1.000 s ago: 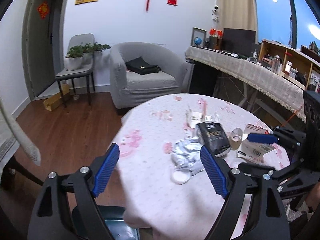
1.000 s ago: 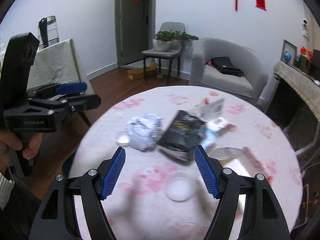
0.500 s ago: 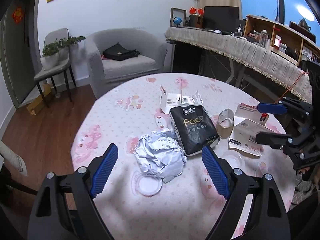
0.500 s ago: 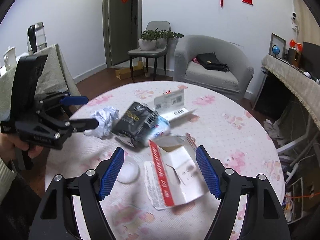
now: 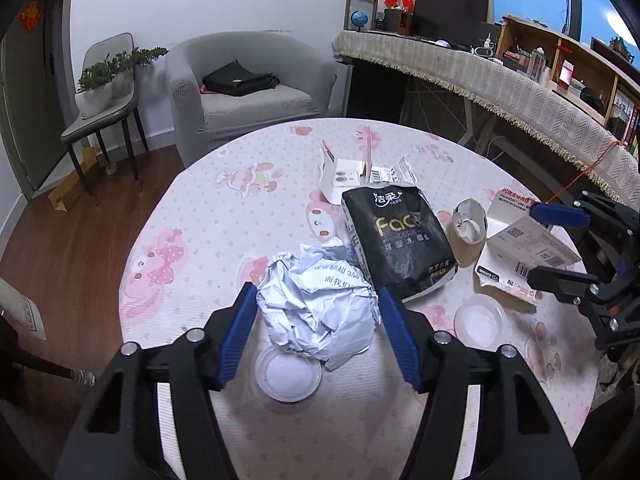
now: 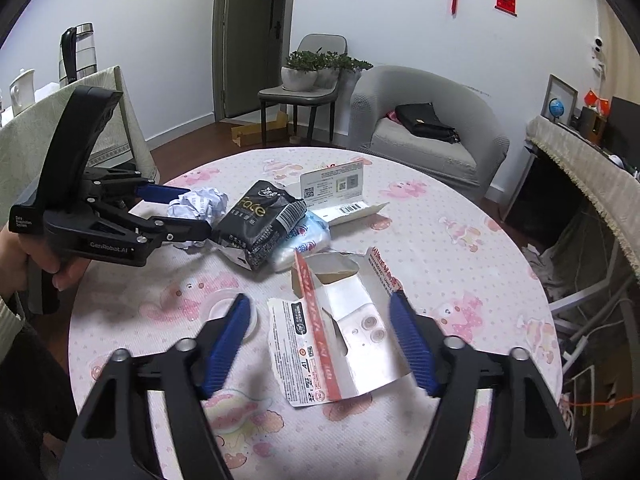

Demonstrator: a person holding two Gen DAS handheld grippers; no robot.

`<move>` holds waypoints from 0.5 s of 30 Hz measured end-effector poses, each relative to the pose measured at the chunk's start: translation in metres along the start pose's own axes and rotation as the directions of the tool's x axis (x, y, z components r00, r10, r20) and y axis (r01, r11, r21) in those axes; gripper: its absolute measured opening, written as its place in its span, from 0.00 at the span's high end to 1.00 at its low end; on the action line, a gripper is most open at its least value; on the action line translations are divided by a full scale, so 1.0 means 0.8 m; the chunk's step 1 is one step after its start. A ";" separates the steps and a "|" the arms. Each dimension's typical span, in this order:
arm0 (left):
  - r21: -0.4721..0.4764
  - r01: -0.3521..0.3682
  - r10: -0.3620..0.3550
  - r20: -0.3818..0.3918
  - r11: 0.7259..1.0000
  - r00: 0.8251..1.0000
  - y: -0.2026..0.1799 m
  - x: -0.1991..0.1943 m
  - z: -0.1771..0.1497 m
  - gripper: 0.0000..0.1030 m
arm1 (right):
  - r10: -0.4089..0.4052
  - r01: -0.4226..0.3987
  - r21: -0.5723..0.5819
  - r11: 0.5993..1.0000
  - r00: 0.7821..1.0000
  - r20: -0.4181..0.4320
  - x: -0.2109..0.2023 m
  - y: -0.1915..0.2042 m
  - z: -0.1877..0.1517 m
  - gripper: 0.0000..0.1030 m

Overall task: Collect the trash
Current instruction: 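Grasp crumpled silver foil with the left tool while the right tool grasps white cardboard packaging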

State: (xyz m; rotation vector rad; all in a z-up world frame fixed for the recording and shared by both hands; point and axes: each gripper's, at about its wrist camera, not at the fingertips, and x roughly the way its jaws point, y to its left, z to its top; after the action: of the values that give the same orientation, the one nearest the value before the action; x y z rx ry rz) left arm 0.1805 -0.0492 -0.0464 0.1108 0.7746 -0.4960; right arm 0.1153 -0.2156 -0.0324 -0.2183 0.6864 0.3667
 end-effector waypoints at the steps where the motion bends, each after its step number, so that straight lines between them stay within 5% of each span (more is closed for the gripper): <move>1: -0.003 0.002 -0.002 0.001 1.000 1.000 0.000 -0.001 0.000 0.38 | 0.000 0.000 -0.001 1.000 1.000 -0.005 0.002 0.000 -0.001 0.41; 15: -0.030 0.036 -0.034 0.047 0.999 0.998 0.000 -0.012 0.004 0.44 | -0.044 0.042 -0.028 0.999 0.996 -0.081 0.031 0.006 0.004 0.91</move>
State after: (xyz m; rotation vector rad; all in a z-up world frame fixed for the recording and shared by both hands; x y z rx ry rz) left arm 0.1765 -0.0460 -0.0377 0.0566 0.7393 -0.5175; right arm 0.1329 -0.2039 -0.0470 -0.2739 0.7567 0.3269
